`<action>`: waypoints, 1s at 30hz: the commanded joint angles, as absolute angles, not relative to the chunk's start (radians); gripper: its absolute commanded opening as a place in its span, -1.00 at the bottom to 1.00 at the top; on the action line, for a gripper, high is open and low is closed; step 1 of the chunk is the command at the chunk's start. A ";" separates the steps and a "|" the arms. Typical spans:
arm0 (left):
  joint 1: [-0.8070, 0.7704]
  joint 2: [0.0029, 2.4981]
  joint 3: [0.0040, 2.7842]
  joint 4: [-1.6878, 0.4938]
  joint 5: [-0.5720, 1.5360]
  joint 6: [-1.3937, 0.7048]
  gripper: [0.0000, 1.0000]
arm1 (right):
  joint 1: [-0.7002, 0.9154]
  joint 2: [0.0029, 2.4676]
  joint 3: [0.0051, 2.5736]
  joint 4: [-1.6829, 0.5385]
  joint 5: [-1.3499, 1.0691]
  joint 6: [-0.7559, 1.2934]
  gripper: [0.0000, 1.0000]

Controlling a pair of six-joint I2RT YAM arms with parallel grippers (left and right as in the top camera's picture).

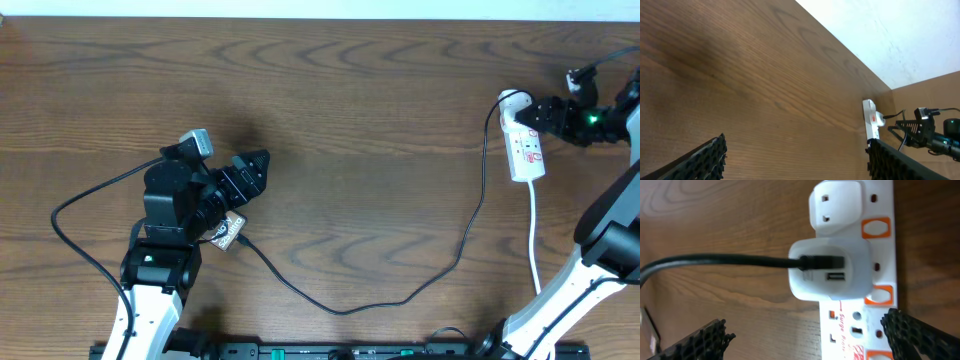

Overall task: Plug charger to phone and switch on socket
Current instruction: 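Press the power strip's orange switch beside the charger with the right gripper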

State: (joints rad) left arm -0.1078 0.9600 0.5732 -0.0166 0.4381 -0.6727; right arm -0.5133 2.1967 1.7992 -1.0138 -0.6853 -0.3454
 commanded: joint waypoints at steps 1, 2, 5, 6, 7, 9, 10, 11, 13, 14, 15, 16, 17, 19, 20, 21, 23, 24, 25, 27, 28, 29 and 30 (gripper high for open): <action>-0.113 0.953 0.603 -0.015 0.418 -0.648 0.75 | -0.491 2.206 1.802 -0.991 -0.599 -0.317 0.99; -0.113 0.953 0.603 -0.015 0.418 -0.648 0.75 | -0.489 2.206 1.802 -0.983 -0.576 -0.297 0.99; -0.113 0.953 0.603 -0.015 0.418 -0.648 0.75 | -0.485 2.206 1.802 -0.976 -0.569 -0.292 0.99; -0.113 0.953 0.603 -0.015 0.418 -0.648 0.75 | -0.485 2.206 1.802 -0.975 -0.569 -0.292 0.99; -0.113 0.953 0.603 -0.015 0.418 -0.648 0.75 | -0.485 2.206 1.802 -0.973 -0.569 -0.292 0.99; -0.113 0.953 0.603 -0.015 0.417 -0.648 0.75 | -0.485 2.206 1.802 -0.970 -0.569 -0.292 0.99; -0.113 0.953 0.603 -0.015 0.417 -0.648 0.75 | -0.485 2.206 1.802 -0.968 -0.569 -0.292 0.99; -0.113 0.953 0.603 -0.015 0.417 -0.648 0.75 | -0.485 2.206 1.802 -0.968 -0.570 -0.291 0.99; -0.113 0.953 0.603 -0.015 0.417 -0.648 0.75 | -0.483 2.207 1.802 -0.966 -0.570 -0.282 0.99; -0.113 0.953 0.603 -0.015 0.418 -0.648 0.75 | -0.482 2.207 1.802 -0.963 -0.570 -0.276 0.98; -0.113 0.953 0.603 -0.015 0.418 -0.648 0.75 | -0.480 2.208 1.801 -0.960 -0.570 -0.268 0.98; -0.113 0.953 0.603 -0.015 0.418 -0.648 0.75 | -0.479 2.208 1.800 -0.957 -0.571 -0.263 0.99; -0.113 0.953 0.603 -0.015 0.418 -0.648 0.75 | -0.476 2.208 1.800 -0.957 -0.571 -0.262 0.99; -0.113 0.953 0.603 -0.015 0.418 -0.648 0.75 | -0.473 2.208 1.798 -0.958 -0.571 -0.262 0.99; -0.113 0.953 0.603 -0.015 0.418 -0.648 0.75 | -0.470 2.209 1.798 -0.961 -0.574 -0.262 0.99; -0.113 0.953 0.603 -0.015 0.418 -0.648 0.75 | -0.469 2.209 1.798 -0.962 -0.583 -0.261 0.99; -0.113 0.953 0.603 -0.015 0.418 -0.648 0.75 | -0.464 2.211 1.798 -0.962 -0.599 -0.258 0.99; -0.113 0.953 0.603 -0.015 0.418 -0.648 0.75 | -0.462 2.212 1.797 -0.962 -0.605 -0.258 0.99; -0.113 0.953 0.603 -0.016 0.418 -0.648 0.75 | -0.458 2.212 1.797 -0.961 -0.606 -0.258 0.99; -0.113 0.953 0.603 -0.019 0.418 -0.648 0.75 | -0.451 2.213 1.796 -0.961 -0.605 -0.251 0.99; -0.113 0.953 0.603 -0.023 0.418 -0.648 0.75 | -0.449 2.214 1.796 -0.961 -0.605 -0.250 0.98; -0.113 0.953 0.603 -0.027 0.418 -0.648 0.75 | -0.445 2.215 1.796 -0.961 -0.605 -0.249 0.98; -0.113 0.953 0.603 -0.030 0.418 -0.648 0.75 | -0.443 2.217 1.796 -0.960 -0.605 -0.247 0.98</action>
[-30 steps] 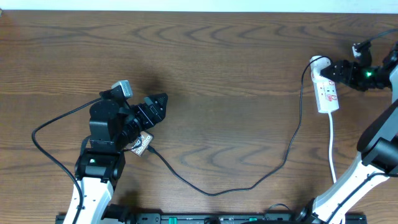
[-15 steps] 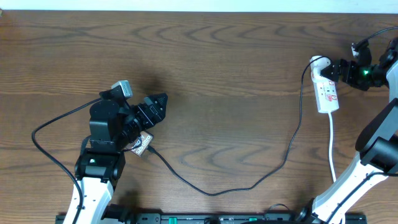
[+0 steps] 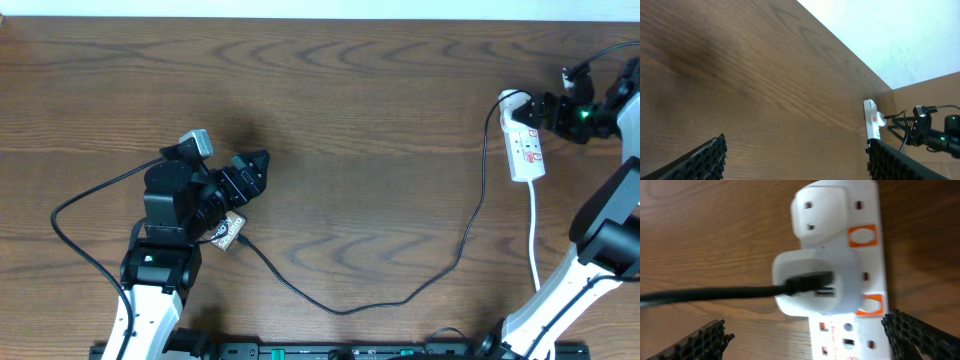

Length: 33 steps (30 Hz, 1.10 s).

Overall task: Plug charger to phone and switch on socket
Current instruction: 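Press the power strip's orange switch beside the charger with the right gripper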

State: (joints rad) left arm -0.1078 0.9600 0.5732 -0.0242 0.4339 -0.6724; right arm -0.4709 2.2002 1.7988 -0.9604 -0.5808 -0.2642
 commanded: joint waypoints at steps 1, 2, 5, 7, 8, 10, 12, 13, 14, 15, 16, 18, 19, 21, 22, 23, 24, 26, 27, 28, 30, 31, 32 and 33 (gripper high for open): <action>-0.113 0.953 0.603 -0.030 0.418 -0.648 0.75 | -0.440 2.220 1.796 -0.961 -0.605 -0.246 0.99; -0.113 0.953 0.603 -0.030 0.418 -0.648 0.75 | -0.437 2.225 1.796 -0.960 -0.605 -0.241 0.99; -0.113 0.953 0.603 -0.030 0.418 -0.648 0.75 | -0.430 2.244 1.796 -0.961 -0.605 -0.239 0.98; -0.113 0.953 0.603 -0.030 0.418 -0.648 0.75 | -0.427 2.260 1.796 -0.962 -0.605 -0.229 0.99; -0.113 0.953 0.603 -0.030 0.418 -0.648 0.75 | -0.427 2.267 1.796 -0.962 -0.604 -0.224 0.99; -0.113 0.953 0.603 -0.030 0.418 -0.648 0.75 | -0.427 2.283 1.796 -0.964 -0.605 -0.220 0.98; -0.113 0.953 0.603 -0.030 0.418 -0.648 0.75 | -0.427 2.285 1.796 -0.964 -0.605 -0.220 0.99; -0.113 0.953 0.603 -0.030 0.418 -0.648 0.75 | -0.427 2.286 1.796 -0.964 -0.606 -0.221 0.99; -0.113 0.953 0.603 -0.030 0.418 -0.648 0.75 | -0.427 2.286 1.796 -0.963 -0.606 -0.220 0.99; -0.113 0.953 0.603 -0.030 0.418 -0.648 0.75 | -0.427 2.286 1.796 -0.962 -0.606 -0.220 0.99; -0.113 0.953 0.603 -0.030 0.418 -0.648 0.75 | -0.427 2.285 1.796 -0.962 -0.606 -0.221 0.99; -0.113 0.953 0.603 -0.030 0.418 -0.648 0.75 | -0.427 2.285 1.796 -0.963 -0.606 -0.220 0.98; -0.113 0.953 0.603 -0.031 0.418 -0.648 0.75 | -0.427 2.286 1.796 -0.962 -0.606 -0.220 0.98; -0.113 0.953 0.603 -0.031 0.418 -0.648 0.75 | -0.427 2.286 1.796 -0.962 -0.605 -0.218 0.92; -0.113 0.953 0.603 -0.031 0.418 -0.648 0.75 | -0.429 2.285 1.796 -0.962 -0.605 -0.213 0.90; -0.113 0.953 0.603 -0.033 0.418 -0.648 0.75 | -0.431 2.285 1.797 -0.962 -0.605 -0.211 0.89; -0.113 0.953 0.603 -0.036 0.418 -0.648 0.75 | -0.434 2.285 1.799 -0.963 -0.605 -0.201 0.89; -0.113 0.953 0.603 -0.046 0.418 -0.648 0.75 | -0.443 2.284 1.810 -0.968 -0.605 -0.186 0.89; -0.113 0.953 0.603 -0.049 0.418 -0.648 0.75 | -0.450 2.283 1.821 -0.976 -0.604 -0.178 0.89; -0.113 0.953 0.603 -0.052 0.418 -0.648 0.75 | -0.456 2.283 1.834 -0.986 -0.605 -0.174 0.89; -0.113 0.953 0.603 -0.052 0.418 -0.648 0.75 | -0.473 2.283 1.878 -1.026 -0.604 -0.173 0.90; -0.113 0.953 0.603 -0.052 0.418 -0.648 0.75 | -0.480 2.283 1.904 -1.052 -0.604 -0.178 0.92; -0.113 0.953 0.603 -0.052 0.418 -0.648 0.75 | -0.486 2.283 1.929 -1.077 -0.603 -0.183 0.92; -0.113 0.953 0.603 -0.052 0.418 -0.648 0.75 | -0.491 2.283 1.955 -1.105 -0.596 -0.185 0.92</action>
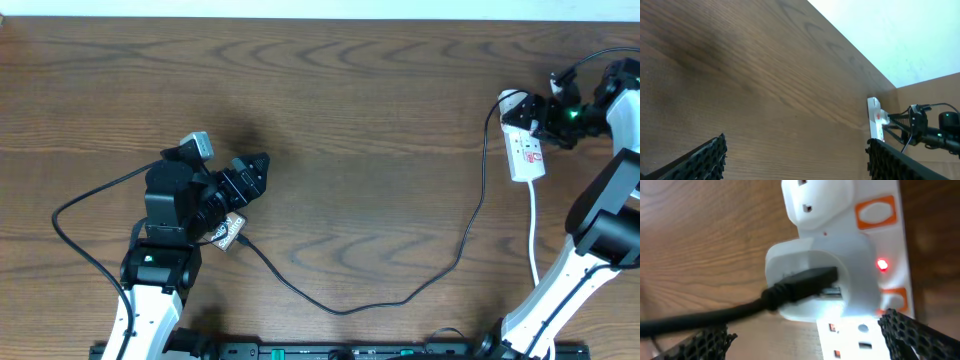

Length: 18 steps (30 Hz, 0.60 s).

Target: Plug charger to phone and switch on socket

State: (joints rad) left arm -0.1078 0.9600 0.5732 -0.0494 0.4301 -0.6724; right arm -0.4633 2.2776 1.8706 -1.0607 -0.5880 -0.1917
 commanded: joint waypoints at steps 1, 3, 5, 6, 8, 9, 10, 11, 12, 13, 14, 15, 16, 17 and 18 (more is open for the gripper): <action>-0.113 0.953 0.603 -0.052 0.418 -0.648 0.75 | -0.497 2.283 1.990 -1.139 -0.579 -0.185 0.93; -0.113 0.953 0.603 -0.052 0.418 -0.648 0.75 | -0.502 2.283 2.054 -1.201 -0.530 -0.184 0.94; -0.113 0.953 0.603 -0.052 0.418 -0.648 0.75 | -0.503 2.283 2.120 -1.270 -0.485 -0.184 0.98; -0.113 0.953 0.603 -0.052 0.418 -0.648 0.75 | -0.503 2.283 2.158 -1.311 -0.468 -0.183 0.99; -0.113 0.953 0.603 -0.052 0.418 -0.648 0.75 | -0.503 2.283 2.224 -1.385 -0.462 -0.179 0.99; -0.113 0.953 0.603 -0.052 0.417 -0.648 0.75 | -0.503 2.283 2.261 -1.433 -0.462 -0.172 0.99; -0.113 0.953 0.603 -0.052 0.417 -0.648 0.75 | -0.503 2.283 2.295 -1.475 -0.462 -0.167 0.98; -0.113 0.953 0.603 -0.052 0.418 -0.649 0.75 | -0.503 2.283 2.340 -1.531 -0.462 -0.148 0.99; -0.113 0.953 0.603 -0.052 0.418 -0.649 0.75 | -0.503 2.283 2.363 -1.561 -0.462 -0.135 0.99; -0.113 0.953 0.603 -0.052 0.418 -0.649 0.75 | -0.503 2.283 2.400 -1.607 -0.461 -0.110 0.98; -0.113 0.953 0.603 -0.052 0.418 -0.648 0.75 | -0.503 2.283 2.431 -1.647 -0.461 -0.081 0.99; -0.113 0.953 0.603 -0.052 0.418 -0.648 0.75 | -0.503 2.283 2.455 -1.680 -0.462 -0.052 0.99; -0.113 0.953 0.603 -0.052 0.418 -0.648 0.75 | -0.503 2.283 2.476 -1.700 -0.462 -0.026 0.98; -0.113 0.953 0.603 -0.052 0.418 -0.648 0.75 | -0.503 2.277 2.489 -1.699 -0.461 0.012 0.98; -0.113 0.953 0.603 -0.053 0.418 -0.648 0.75 | -0.502 2.267 2.490 -1.699 -0.462 0.043 0.98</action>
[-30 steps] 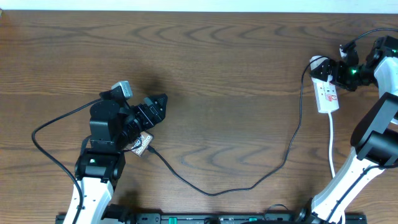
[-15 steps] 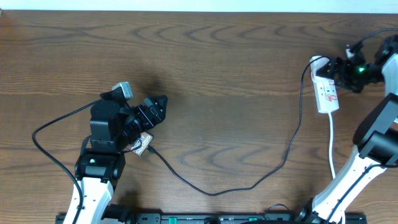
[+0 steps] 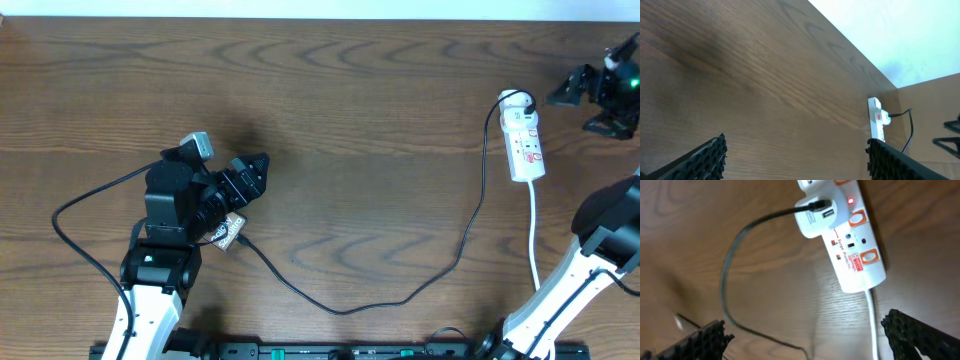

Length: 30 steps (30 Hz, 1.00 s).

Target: Plug charger to phone and switch on socket

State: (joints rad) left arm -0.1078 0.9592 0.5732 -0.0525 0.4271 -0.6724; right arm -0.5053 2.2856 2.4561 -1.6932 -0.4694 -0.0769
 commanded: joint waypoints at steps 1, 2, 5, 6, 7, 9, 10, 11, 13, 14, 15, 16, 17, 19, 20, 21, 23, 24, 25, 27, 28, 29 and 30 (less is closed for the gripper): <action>-0.113 0.953 0.603 -0.053 0.418 -0.648 0.75 | -0.501 2.257 2.490 -1.699 -0.462 0.052 0.98; -0.113 0.953 0.603 -0.053 0.418 -0.648 0.75 | -0.499 2.247 2.490 -1.699 -0.462 0.052 0.99; -0.113 0.953 0.603 -0.053 0.417 -0.648 0.75 | -0.494 2.216 2.490 -1.699 -0.463 0.055 0.99; -0.113 0.953 0.603 -0.053 0.417 -0.648 0.75 | -0.493 2.208 2.490 -1.699 -0.463 0.060 0.98; -0.113 0.953 0.603 -0.053 0.418 -0.648 0.75 | -0.492 2.201 2.490 -1.699 -0.463 0.060 0.98; -0.113 0.953 0.602 -0.053 0.417 -0.648 0.75 | -0.491 2.193 2.490 -1.699 -0.462 0.060 0.99; -0.113 0.953 0.602 -0.053 0.418 -0.648 0.74 | -0.491 2.192 2.490 -1.699 -0.462 0.059 0.98; -0.113 0.953 0.601 -0.053 0.418 -0.648 0.75 | -0.491 2.192 2.490 -1.698 -0.462 0.059 0.99; -0.113 0.954 0.601 -0.053 0.417 -0.648 0.75 | -0.491 2.193 2.489 -1.698 -0.461 0.059 0.98; -0.113 0.954 0.601 -0.053 0.417 -0.648 0.75 | -0.491 2.193 2.489 -1.698 -0.461 0.059 0.99; -0.113 0.954 0.601 -0.053 0.417 -0.648 0.75 | -0.491 2.193 2.489 -1.698 -0.461 0.059 0.98; -0.113 0.954 0.601 -0.053 0.418 -0.648 0.75 | -0.491 2.193 2.489 -1.698 -0.461 0.059 0.99; -0.113 0.954 0.601 -0.053 0.418 -0.648 0.75 | -0.491 2.193 2.489 -1.698 -0.461 0.059 0.99; -0.113 0.954 0.601 -0.053 0.417 -0.648 0.75 | -0.491 2.193 2.489 -1.698 -0.461 0.059 0.99; -0.113 0.954 0.601 -0.053 0.417 -0.648 0.75 | -0.491 2.193 2.489 -1.698 -0.461 0.059 0.98; -0.113 0.954 0.601 -0.053 0.417 -0.648 0.75 | -0.491 2.193 2.489 -1.698 -0.461 0.059 0.99; -0.113 0.954 0.601 -0.053 0.417 -0.648 0.75 | -0.491 2.193 2.489 -1.698 -0.462 0.059 0.99; -0.113 0.954 0.601 -0.053 0.417 -0.648 0.75 | -0.491 2.193 2.489 -1.698 -0.461 0.059 0.98; -0.113 0.954 0.601 -0.053 0.417 -0.648 0.75 | -0.491 2.193 2.489 -1.698 -0.462 0.059 0.99; -0.113 0.954 0.601 -0.053 0.418 -0.648 0.75 | -0.491 2.193 2.489 -1.698 -0.461 0.059 0.99; -0.113 0.954 0.601 -0.053 0.417 -0.648 0.75 | -0.491 2.193 2.489 -1.698 -0.461 0.059 0.99; -0.113 0.954 0.601 -0.053 0.417 -0.648 0.75 | -0.491 2.193 2.489 -1.698 -0.461 0.059 0.99; -0.113 0.954 0.601 -0.053 0.417 -0.648 0.75 | -0.491 2.193 2.489 -1.698 -0.461 0.059 0.99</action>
State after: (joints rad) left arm -0.1078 0.9592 0.5732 -0.0525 0.4271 -0.6724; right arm -0.4961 2.2192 2.4725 -1.6958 -0.4580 0.0456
